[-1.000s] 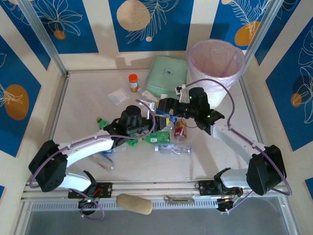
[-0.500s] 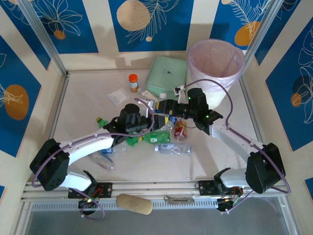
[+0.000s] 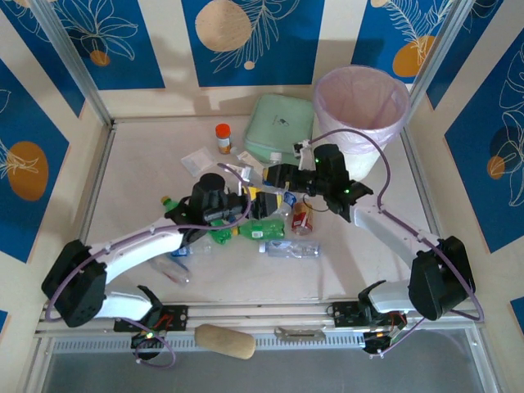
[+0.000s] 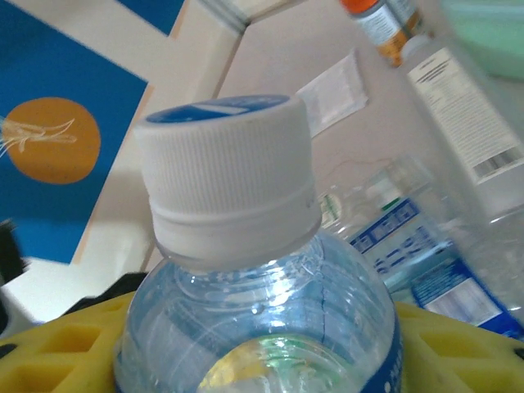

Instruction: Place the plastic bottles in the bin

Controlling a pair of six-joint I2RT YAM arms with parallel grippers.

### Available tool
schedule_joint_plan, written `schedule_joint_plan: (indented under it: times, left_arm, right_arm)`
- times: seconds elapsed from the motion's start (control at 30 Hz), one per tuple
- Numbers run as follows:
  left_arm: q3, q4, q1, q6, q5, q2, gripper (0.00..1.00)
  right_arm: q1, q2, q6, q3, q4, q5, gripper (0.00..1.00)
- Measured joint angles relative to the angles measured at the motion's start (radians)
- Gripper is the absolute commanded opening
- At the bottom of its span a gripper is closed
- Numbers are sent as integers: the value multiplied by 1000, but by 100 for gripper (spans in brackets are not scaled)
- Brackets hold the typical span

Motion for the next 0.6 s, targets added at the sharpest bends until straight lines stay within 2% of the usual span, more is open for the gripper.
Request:
schedule_joint_plan:
  times: [0.13,0.4,0.6]
  left_arm:
    - [-35,-29,38,0,-56,-90,100]
    - [-57,-232,89,-8,-375,-212,100]
    - [-84,-296,117,-8,-460,-249,100]
  right_arm:
    - [-56,10,-40,67,-71,30,50]
    - [-164,17,-124,334,-217,86,51]
    - [-257,47,-158,528,-286,117,50]
